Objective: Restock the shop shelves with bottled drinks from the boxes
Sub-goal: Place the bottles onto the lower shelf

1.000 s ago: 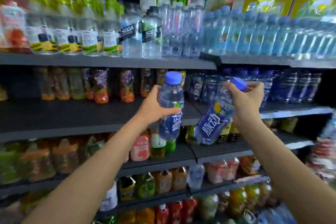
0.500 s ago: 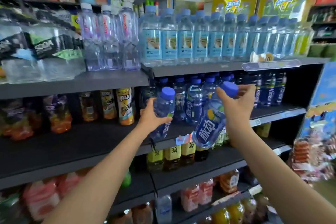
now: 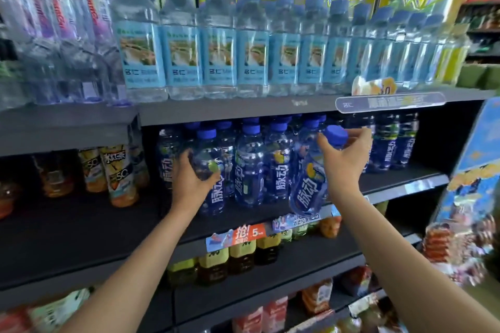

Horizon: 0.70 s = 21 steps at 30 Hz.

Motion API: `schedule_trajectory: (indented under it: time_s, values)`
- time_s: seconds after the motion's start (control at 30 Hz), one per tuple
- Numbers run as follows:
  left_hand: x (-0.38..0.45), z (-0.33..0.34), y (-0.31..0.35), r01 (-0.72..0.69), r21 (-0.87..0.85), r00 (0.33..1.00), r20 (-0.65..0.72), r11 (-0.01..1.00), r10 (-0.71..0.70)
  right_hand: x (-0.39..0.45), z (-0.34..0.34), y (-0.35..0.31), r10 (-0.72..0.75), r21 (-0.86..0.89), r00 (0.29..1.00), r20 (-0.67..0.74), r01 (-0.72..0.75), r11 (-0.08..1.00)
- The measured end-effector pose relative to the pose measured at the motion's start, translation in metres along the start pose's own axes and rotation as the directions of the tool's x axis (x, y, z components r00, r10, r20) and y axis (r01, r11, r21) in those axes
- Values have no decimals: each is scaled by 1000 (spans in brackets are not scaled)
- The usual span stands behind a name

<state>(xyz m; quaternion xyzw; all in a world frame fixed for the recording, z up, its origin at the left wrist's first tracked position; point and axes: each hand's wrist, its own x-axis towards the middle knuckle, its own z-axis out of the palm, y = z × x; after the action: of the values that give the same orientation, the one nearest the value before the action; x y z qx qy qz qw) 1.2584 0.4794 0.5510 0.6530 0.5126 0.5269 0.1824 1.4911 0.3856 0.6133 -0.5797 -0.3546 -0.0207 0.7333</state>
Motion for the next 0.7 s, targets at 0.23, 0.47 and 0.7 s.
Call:
schedule_trajectory:
  time_s: [0.23,0.47,0.7]
  values:
    - [-25,38,64,-389,312,862,-207,867,462,59,-13,39,-61,-19,998,2,61,998]
    - [-42,110,98,-191,478,954,-114,858,276,110,-22,78,-52,8,989,140,52,999]
    - [-54,154,105,-10,651,989,-106,759,104,131,-5,117,-31,-48,843,537,67,997]
